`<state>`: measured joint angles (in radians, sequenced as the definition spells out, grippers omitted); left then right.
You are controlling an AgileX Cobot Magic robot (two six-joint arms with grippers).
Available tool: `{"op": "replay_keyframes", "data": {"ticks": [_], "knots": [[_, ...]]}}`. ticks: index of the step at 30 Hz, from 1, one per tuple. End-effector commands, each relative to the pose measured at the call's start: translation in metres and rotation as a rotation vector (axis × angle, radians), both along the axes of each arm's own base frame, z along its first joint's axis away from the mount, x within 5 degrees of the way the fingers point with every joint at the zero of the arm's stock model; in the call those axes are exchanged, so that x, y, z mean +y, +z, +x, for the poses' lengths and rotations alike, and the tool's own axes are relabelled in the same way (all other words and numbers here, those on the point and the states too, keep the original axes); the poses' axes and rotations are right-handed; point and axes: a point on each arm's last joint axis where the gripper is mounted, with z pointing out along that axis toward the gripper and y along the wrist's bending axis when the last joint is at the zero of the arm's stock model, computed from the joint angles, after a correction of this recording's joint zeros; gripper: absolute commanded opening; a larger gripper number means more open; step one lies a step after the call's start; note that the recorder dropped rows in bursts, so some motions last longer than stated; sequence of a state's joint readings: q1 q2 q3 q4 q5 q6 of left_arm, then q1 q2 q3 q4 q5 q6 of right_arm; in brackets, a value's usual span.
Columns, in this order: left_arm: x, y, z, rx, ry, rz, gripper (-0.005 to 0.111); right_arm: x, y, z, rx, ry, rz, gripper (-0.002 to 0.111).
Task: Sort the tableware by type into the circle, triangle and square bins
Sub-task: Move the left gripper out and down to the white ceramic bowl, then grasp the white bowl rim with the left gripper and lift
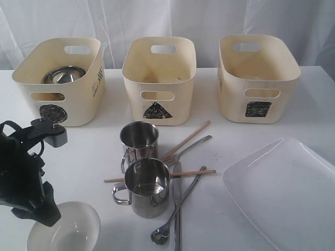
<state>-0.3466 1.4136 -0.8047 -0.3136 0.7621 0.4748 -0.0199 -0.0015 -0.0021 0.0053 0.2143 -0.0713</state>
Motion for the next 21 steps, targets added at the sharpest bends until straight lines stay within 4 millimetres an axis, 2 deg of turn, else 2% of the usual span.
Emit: {"op": "replay_keyframes", "data": {"ticks": [1,13,21], "knots": [[0.000,0.000,-0.003,-0.002,-0.011,0.013,0.047,0.000,0.000,0.000,-0.002,0.001,0.002,0.000],[0.001,-0.001,0.000,-0.028,-0.011,0.024,0.047,0.000,0.000,0.000,-0.002,0.001,0.002,0.000],[0.004,-0.013,-0.003,-0.051,0.011,0.029,0.047,0.000,0.000,0.000,-0.002,0.001,0.002,0.000]]}}
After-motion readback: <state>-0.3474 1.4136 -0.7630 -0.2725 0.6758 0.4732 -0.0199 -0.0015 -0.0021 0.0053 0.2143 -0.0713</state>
